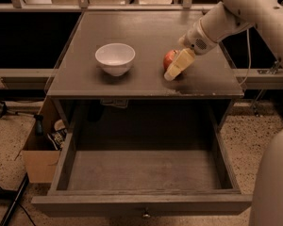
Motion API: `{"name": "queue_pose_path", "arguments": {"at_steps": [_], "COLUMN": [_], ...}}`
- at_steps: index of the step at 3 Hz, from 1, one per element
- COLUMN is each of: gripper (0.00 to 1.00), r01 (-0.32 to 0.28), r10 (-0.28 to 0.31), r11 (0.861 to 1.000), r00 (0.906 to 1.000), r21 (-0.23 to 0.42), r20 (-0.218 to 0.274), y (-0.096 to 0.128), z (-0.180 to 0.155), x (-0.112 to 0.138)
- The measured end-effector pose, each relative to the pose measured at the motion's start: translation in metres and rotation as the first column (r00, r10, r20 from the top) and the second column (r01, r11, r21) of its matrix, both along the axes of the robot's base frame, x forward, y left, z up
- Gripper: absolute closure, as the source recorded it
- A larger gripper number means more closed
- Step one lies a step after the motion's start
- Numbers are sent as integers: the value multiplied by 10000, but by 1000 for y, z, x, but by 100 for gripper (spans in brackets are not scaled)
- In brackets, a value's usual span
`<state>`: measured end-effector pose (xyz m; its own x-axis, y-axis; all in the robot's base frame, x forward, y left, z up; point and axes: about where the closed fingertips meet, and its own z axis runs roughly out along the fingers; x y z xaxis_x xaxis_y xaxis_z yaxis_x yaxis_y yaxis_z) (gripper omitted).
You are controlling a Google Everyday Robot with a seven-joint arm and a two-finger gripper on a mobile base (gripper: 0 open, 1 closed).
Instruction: Place apple into top drawer
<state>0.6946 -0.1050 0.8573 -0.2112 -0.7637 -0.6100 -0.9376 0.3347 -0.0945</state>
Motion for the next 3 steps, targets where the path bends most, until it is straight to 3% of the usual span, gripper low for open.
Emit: {"name": "queue_pose_path", "arguments": {"at_steps": [1,3], "gripper": [17,63], "r01": [-1,-2], "r10": [1,2], "r11": [10000,10000], "r00": [10000,10000], "r21": [0,0], "r20": [-1,-2], "y": [0,0], "z": [0,0], "x": [0,0]}}
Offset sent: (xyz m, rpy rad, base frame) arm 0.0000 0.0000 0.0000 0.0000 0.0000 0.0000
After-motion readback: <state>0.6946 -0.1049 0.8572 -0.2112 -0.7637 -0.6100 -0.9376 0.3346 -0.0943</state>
